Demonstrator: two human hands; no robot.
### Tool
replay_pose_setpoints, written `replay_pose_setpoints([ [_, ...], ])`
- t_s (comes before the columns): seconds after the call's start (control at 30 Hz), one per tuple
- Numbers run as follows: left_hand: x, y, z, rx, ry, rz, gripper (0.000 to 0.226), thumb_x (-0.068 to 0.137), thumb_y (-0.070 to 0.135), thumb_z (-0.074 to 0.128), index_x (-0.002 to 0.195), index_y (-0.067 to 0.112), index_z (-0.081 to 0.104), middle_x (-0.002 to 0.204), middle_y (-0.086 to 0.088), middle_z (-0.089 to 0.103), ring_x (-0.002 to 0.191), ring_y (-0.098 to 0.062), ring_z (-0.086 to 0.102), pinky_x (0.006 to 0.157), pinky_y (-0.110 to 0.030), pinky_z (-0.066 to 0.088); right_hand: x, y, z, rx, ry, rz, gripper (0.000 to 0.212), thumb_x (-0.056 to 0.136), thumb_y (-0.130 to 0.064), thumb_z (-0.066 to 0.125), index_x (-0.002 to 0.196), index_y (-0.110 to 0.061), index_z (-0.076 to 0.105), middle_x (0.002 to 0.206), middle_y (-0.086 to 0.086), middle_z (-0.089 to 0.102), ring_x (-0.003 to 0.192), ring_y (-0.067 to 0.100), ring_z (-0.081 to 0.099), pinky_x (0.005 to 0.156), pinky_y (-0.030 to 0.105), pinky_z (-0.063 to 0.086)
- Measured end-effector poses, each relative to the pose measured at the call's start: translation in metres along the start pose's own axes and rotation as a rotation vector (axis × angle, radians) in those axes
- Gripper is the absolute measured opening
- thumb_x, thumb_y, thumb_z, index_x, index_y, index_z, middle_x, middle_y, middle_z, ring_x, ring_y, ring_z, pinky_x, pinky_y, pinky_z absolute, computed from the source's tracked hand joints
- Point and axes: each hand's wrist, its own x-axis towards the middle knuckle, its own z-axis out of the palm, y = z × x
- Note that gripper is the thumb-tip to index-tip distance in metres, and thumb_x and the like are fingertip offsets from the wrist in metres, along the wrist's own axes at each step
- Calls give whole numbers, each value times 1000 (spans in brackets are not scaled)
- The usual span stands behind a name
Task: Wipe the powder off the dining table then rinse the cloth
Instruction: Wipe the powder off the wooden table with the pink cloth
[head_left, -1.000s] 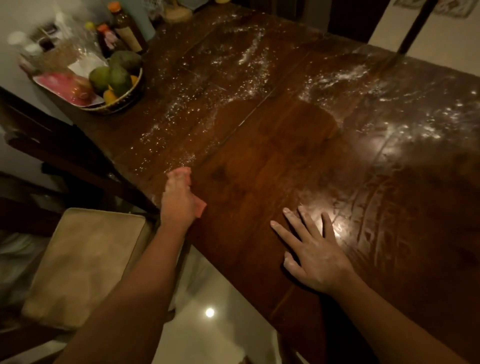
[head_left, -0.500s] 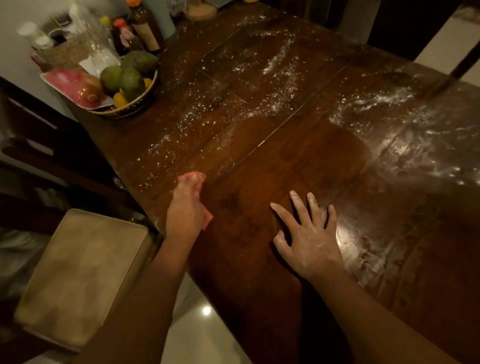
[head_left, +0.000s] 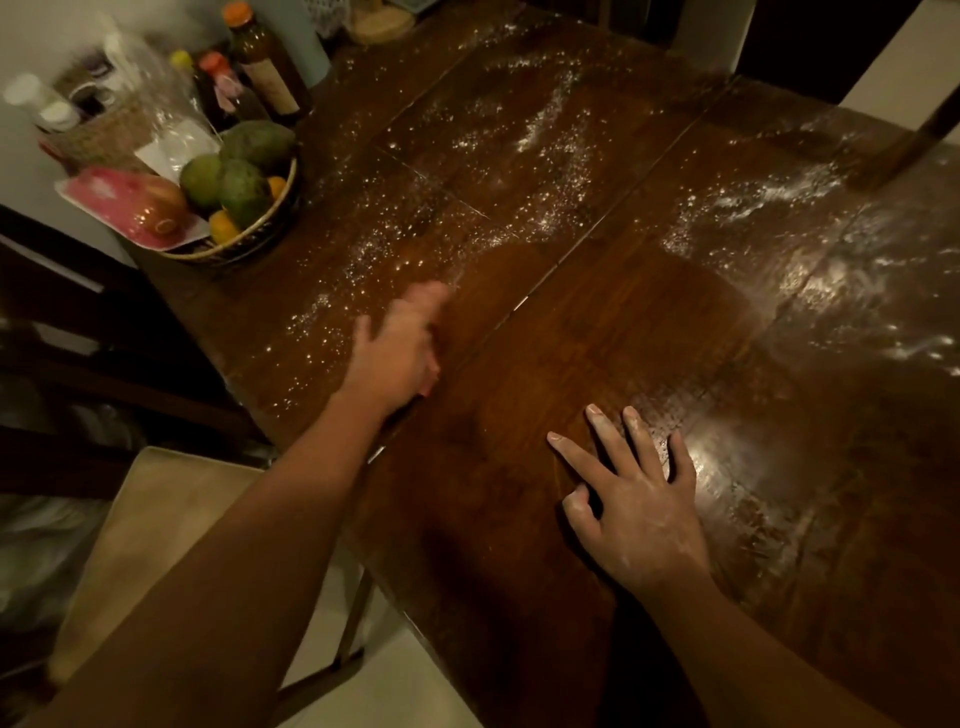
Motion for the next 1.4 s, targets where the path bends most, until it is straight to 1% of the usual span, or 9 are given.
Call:
replay_pose_setpoints([
  [0.07, 8, -33, -8, -135, 166, -420, 68, 95, 13, 46, 153, 32, 17, 156, -8, 32, 145, -31, 29, 114, -72, 8, 0, 0, 0, 8, 7, 8, 57, 96, -49, 25, 151, -59, 16, 168, -13, 3, 155, 19, -8, 121, 59, -5],
  [0.13, 12, -35, -3, -102, 245, -528, 60, 99, 17, 40, 155, 22, 18, 160, -13, 25, 146, -37, 26, 114, -69, 19, 0, -1, -1, 8, 2, 20, 56, 96, -49, 25, 150, -60, 16, 167, -14, 3, 155, 19, -8, 121, 59, -5],
  [0.23, 3, 3, 15, -10, 230, -119, 57, 93, 19, 35, 149, 13, 35, 151, -10, 41, 140, -31, 38, 112, -58, 35, 0, -1, -3, -7, -10, 29, 56, 95, -49, 21, 150, -61, 16, 167, -16, 1, 155, 18, -9, 121, 58, -6],
  [0.37, -9, 26, 23, 83, -178, 356, 56, 102, 24, 32, 156, 31, 20, 165, 7, 17, 153, -21, 10, 122, -60, 6, -1, -2, -3, -3, -27, 52, 54, 96, -50, 21, 149, -60, 20, 167, -17, 4, 155, 17, -6, 121, 58, -2],
  [0.7, 62, -63, -36, 50, 91, -355, 47, 105, 30, 38, 145, 55, 30, 165, 1, 18, 152, -37, 5, 109, -76, -1, 15, -32, 1, 64, 49, 323, 52, 93, -52, 23, 144, -64, 28, 165, -19, 19, 155, 15, -3, 122, 55, -4],
  [0.83, 65, -97, -37, 78, 249, -288, 59, 98, 10, 49, 150, 36, 38, 164, -3, 24, 152, -32, 12, 119, -62, 15, 73, -108, 11, 62, 54, 312, 71, 87, -57, 30, 156, -42, 21, 169, 4, 8, 154, 33, -6, 120, 62, -5],
  [1.0, 113, -158, -68, -3, 338, -81, 72, 79, -13, 54, 144, 18, 51, 154, -6, 44, 136, -27, 47, 115, -38, 36, 115, -133, 20, 29, 39, 178, 68, 94, -56, 25, 158, -41, 8, 169, -6, -2, 154, 22, -16, 120, 60, -9],
  [1.2, 134, -119, -52, -135, 471, -276, 48, 98, 12, 37, 141, 32, 47, 143, -7, 52, 121, -37, 56, 95, -58, 46, 115, -134, 20, 21, 53, 229, 64, 93, -51, 26, 156, -45, 18, 168, -11, 5, 155, 16, -9, 121, 58, -2],
  [1.4, 134, -133, -37, -33, 219, 233, 65, 95, -2, 42, 149, 33, 40, 158, 1, 36, 146, -22, 33, 120, -49, 29, 117, -134, 19, 24, 39, 249, 63, 92, -48, 28, 155, -48, 20, 166, -16, 1, 155, 15, -5, 122, 56, -1],
])
